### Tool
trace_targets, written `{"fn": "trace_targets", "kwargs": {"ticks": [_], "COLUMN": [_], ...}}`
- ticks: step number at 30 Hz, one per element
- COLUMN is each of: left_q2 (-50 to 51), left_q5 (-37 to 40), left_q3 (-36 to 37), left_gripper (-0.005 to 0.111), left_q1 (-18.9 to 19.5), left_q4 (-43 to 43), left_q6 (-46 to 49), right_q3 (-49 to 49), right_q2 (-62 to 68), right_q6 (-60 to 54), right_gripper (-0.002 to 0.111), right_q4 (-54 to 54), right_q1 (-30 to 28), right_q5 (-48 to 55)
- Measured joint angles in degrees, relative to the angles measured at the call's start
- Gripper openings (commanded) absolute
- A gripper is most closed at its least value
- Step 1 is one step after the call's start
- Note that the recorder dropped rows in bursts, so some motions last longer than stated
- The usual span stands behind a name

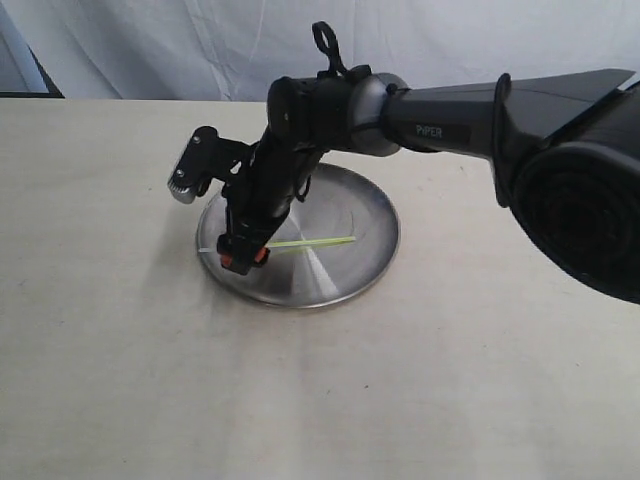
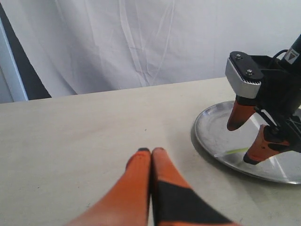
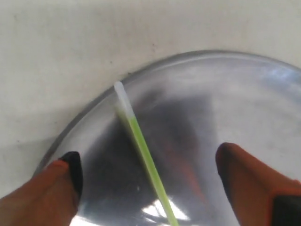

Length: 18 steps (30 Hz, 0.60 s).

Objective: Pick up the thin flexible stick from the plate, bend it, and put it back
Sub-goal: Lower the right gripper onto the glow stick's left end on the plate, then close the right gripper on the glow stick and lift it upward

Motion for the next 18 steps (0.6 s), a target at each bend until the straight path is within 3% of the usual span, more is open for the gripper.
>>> {"fn": "trace_targets", "kwargs": {"ticks": [18], "left_q2": [0.0], "left_q5": [0.0], "left_q3": [0.0], "left_gripper": [0.000], "left_q1": [0.0], "left_q4": [0.0], "left_q6": [0.0], "right_q3": [-0.1], "right_q2": [2.6], "right_q6": [0.2], "right_gripper": [0.076], "right_q4": [2.0], "right_q1": [0.1], "right_q5": [-3.4]}}
